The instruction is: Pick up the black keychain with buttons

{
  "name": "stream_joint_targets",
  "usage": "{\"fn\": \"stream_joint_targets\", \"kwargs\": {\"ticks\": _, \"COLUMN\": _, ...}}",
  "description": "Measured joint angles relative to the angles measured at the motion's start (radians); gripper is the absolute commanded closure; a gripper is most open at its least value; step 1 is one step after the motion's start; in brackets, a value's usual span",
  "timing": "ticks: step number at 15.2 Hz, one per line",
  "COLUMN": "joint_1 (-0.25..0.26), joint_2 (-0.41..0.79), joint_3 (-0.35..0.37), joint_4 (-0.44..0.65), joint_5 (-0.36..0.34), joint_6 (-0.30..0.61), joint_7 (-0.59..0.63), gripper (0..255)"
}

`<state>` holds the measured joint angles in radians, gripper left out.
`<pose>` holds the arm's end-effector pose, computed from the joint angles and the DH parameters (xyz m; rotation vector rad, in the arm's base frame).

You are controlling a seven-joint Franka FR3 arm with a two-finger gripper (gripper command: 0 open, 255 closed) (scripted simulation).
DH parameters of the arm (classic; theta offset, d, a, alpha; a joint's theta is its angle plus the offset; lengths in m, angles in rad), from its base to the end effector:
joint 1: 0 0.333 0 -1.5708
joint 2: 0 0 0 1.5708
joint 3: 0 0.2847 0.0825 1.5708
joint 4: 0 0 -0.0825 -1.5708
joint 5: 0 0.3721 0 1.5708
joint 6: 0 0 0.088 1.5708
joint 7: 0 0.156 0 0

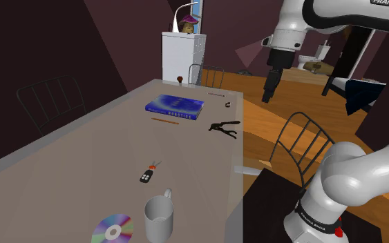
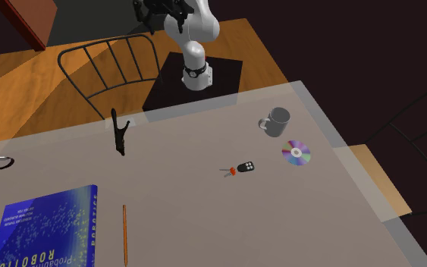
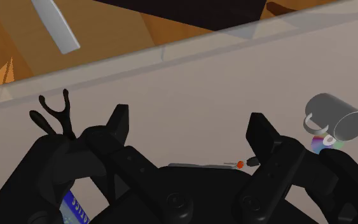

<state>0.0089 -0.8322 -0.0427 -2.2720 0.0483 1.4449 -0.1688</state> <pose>0.2920 -0.0050 0.5607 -3.0537 -0.2372 -0.0187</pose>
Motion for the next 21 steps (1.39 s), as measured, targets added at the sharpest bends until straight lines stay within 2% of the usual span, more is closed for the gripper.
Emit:
{"fn": "stream_joint_targets", "kwargs": {"ticks": 2, "joint_1": 0.001, "joint_2": 0.005, "joint_3": 0.009, "joint_4": -0.008, "joint_5": 0.006, "joint_6": 0.013, "joint_7": 0.011, "gripper": 0}}
{"fn": "stream_joint_targets", "kwargs": {"ticks": 9, "joint_1": 0.020, "joint_2": 0.092, "joint_3": 0.135, "joint_4": -0.077, "joint_5": 0.079, "joint_6": 0.180, "joint_7": 0.152, "gripper": 0}}
{"fn": "stream_joint_targets", "kwargs": {"ticks": 15, "joint_1": 0.032, "joint_2": 0.230, "joint_3": 0.249, "joint_4": -0.083, "joint_5": 0.122, "joint_6": 0.339, "joint_7": 0.280, "gripper": 0}}
{"fn": "stream_joint_targets", "kwargs": {"ticks": 21, "joint_1": 0.032, "joint_2": 0.407, "joint_3": 0.358, "joint_4": -0.044, "joint_5": 0.127, "joint_6": 0.490, "joint_7": 0.416, "gripper": 0}}
